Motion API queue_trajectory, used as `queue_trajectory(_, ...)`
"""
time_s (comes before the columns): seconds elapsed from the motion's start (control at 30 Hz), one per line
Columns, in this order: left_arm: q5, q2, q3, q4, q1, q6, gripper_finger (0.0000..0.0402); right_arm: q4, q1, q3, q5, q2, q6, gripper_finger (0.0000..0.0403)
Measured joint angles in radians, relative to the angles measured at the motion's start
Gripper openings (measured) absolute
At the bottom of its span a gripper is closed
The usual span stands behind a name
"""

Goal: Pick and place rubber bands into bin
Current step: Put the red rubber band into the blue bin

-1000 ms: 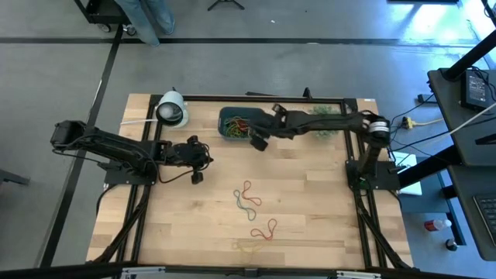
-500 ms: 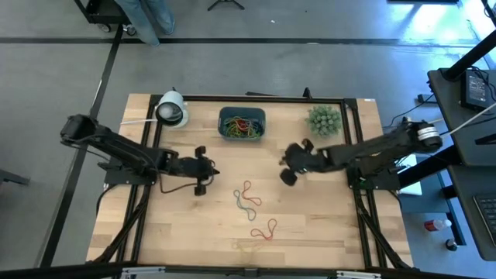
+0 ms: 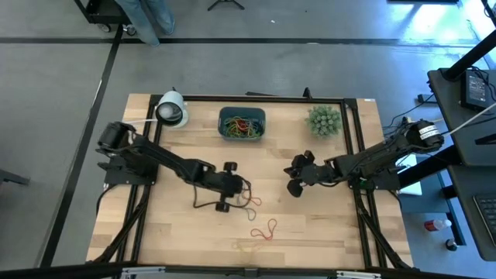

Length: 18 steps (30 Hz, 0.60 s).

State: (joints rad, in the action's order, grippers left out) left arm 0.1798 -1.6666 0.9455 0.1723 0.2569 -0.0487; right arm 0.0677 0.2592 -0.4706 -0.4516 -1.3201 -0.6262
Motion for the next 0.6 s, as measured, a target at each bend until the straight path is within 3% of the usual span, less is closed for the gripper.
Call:
queue_trajectory(0.33,-0.059,-0.223,0.247,0.179,-0.046,0.148,0.009,0.055,0.0,0.0,-0.001,0.002,0.006,0.0013)
queue_trajectory(0.6,-0.076,-0.294,0.281,0.182,-0.102,0.123,0.0113,0.073,0.0,0.0,-0.001,0.002,0.023,0.0013)
